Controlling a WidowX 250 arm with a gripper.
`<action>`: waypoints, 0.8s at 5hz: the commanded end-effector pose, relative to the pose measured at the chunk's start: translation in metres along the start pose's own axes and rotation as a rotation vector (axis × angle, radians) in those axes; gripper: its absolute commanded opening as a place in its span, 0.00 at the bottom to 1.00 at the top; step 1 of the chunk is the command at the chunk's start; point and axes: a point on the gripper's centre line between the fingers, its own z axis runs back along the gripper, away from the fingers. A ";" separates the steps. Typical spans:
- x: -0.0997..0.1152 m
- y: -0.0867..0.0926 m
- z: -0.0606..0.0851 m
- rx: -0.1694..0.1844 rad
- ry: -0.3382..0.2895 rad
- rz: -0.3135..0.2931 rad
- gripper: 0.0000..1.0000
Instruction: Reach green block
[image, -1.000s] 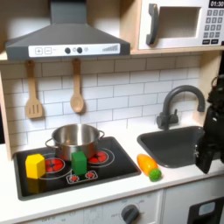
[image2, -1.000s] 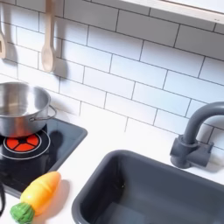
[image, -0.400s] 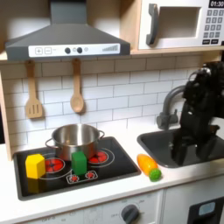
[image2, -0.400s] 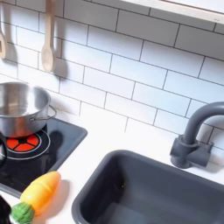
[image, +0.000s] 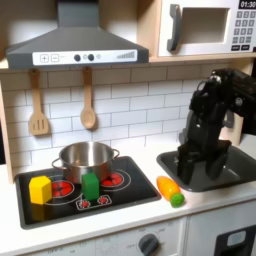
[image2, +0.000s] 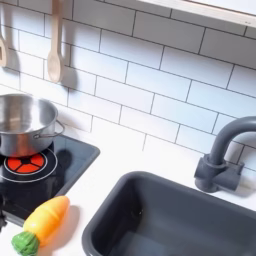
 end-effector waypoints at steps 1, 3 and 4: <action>0.015 0.013 -0.002 0.015 -0.008 0.014 1.00; 0.035 0.030 -0.005 0.034 -0.025 0.027 1.00; 0.046 0.039 -0.008 0.045 -0.030 0.045 1.00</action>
